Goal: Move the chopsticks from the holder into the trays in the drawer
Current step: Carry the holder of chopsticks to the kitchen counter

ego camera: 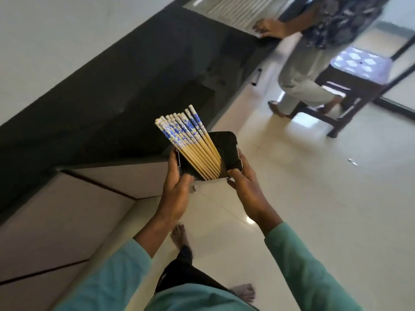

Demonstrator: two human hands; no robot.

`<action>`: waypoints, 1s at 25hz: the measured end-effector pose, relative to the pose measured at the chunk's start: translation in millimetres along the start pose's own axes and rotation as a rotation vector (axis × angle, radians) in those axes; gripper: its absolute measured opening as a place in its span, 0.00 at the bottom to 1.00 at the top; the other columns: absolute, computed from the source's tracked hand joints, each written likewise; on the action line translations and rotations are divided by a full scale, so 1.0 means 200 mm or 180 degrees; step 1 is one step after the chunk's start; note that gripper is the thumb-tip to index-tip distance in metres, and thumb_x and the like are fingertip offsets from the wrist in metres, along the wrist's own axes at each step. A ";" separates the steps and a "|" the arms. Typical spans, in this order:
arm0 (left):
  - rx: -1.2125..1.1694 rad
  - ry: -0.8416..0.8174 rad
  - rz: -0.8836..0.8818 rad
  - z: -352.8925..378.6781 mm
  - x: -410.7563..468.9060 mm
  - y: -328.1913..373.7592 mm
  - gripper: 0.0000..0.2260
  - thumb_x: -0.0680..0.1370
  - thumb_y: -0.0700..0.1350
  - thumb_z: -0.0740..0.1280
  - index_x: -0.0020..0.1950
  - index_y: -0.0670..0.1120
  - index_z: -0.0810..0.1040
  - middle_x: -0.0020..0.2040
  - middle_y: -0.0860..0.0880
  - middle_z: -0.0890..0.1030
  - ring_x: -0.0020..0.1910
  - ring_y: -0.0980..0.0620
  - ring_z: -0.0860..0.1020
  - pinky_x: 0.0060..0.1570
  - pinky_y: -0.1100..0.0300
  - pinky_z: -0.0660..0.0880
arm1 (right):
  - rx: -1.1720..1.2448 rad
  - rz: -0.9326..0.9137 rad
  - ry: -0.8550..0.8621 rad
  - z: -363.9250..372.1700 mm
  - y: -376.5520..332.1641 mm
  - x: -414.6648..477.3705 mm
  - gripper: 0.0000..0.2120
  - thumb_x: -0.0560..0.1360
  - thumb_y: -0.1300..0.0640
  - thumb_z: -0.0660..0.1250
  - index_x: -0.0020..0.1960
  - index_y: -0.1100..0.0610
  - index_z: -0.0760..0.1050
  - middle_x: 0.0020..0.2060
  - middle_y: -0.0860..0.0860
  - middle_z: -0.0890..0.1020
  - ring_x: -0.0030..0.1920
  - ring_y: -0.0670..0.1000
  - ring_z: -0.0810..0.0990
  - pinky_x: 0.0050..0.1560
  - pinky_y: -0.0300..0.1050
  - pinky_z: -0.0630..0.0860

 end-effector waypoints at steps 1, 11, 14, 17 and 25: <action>0.0117 -0.0149 0.0015 0.16 -0.06 -0.01 0.35 0.77 0.42 0.60 0.83 0.62 0.57 0.77 0.59 0.71 0.73 0.64 0.71 0.73 0.58 0.68 | 0.0071 0.0029 0.0165 -0.16 0.06 -0.10 0.29 0.81 0.60 0.60 0.77 0.37 0.63 0.71 0.40 0.75 0.74 0.47 0.72 0.77 0.53 0.70; 0.0611 -0.1909 0.0148 1.89 -0.59 -0.04 0.37 0.79 0.32 0.58 0.84 0.59 0.55 0.79 0.60 0.69 0.74 0.65 0.69 0.75 0.57 0.68 | 0.0442 0.0219 0.2019 -1.72 0.52 -1.08 0.31 0.85 0.64 0.58 0.85 0.49 0.56 0.82 0.47 0.65 0.80 0.49 0.65 0.82 0.56 0.62; 0.0595 -0.2394 0.0155 2.43 -0.64 0.00 0.36 0.81 0.29 0.57 0.84 0.55 0.56 0.79 0.58 0.68 0.76 0.64 0.67 0.77 0.56 0.66 | 0.0615 0.0282 0.2612 -2.14 0.61 -1.23 0.31 0.85 0.62 0.59 0.84 0.46 0.56 0.80 0.43 0.65 0.79 0.48 0.66 0.81 0.56 0.63; 0.0628 -0.2977 0.0236 2.98 -0.65 0.07 0.34 0.81 0.27 0.57 0.84 0.51 0.57 0.79 0.53 0.69 0.77 0.60 0.68 0.77 0.56 0.65 | 0.0838 0.0340 0.3038 -2.57 0.67 -1.34 0.29 0.85 0.62 0.58 0.83 0.44 0.58 0.78 0.47 0.71 0.76 0.51 0.71 0.78 0.58 0.69; 0.0953 -0.4301 0.0537 4.52 -0.72 0.39 0.35 0.82 0.28 0.56 0.84 0.56 0.57 0.78 0.55 0.71 0.77 0.55 0.69 0.76 0.43 0.69 | 0.0802 0.0356 0.4317 -3.74 0.55 -1.63 0.26 0.86 0.51 0.61 0.82 0.41 0.61 0.73 0.44 0.77 0.73 0.46 0.75 0.76 0.54 0.71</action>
Point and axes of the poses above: each hand's wrist, its own x-axis towards the middle knuckle, its own z-axis out of the palm, y = z × x, the point moved 3 cm from there along x, towards the middle knuckle
